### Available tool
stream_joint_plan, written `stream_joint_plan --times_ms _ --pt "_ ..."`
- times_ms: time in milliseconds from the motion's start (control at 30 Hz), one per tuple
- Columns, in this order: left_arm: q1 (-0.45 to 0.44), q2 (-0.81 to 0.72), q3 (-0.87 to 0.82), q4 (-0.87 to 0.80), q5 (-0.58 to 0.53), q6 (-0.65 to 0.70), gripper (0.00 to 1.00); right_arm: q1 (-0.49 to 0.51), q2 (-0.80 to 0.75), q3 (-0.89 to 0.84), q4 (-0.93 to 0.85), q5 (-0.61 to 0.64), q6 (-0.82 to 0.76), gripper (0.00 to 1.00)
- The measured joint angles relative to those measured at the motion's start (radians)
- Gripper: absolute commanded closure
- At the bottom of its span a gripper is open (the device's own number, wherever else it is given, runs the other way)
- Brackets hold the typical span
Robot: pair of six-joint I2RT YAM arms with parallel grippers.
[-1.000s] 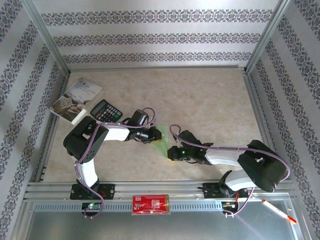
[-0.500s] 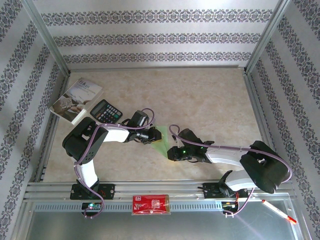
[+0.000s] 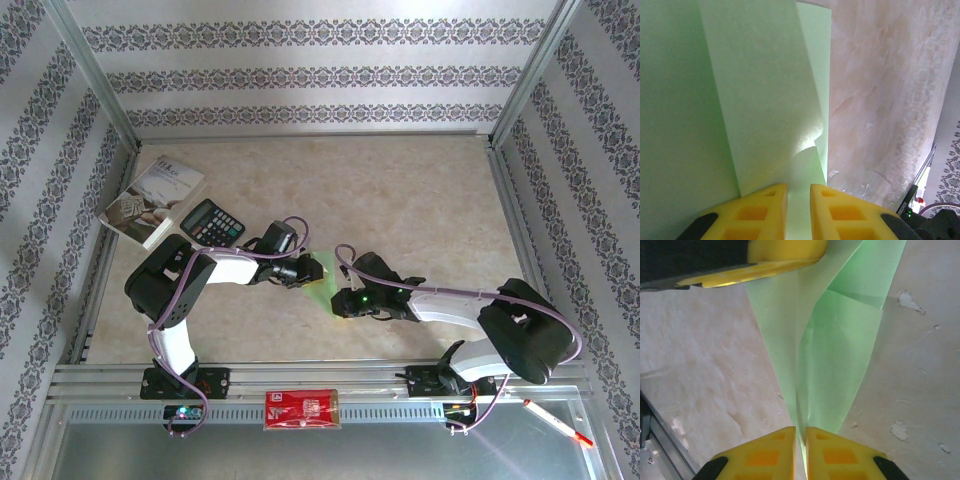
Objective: Fold a paper plane with a square sheet of paper (pick it up from the middle)
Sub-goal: Fourth fold the wing at the center of the table.
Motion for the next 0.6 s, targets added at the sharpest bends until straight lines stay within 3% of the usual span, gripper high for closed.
stream_joint_plan --times_ms 600 --pt "0.0 0.0 0.0 0.0 0.0 0.0 0.81 0.001 0.045 0.0 0.02 -0.002 0.013 0.93"
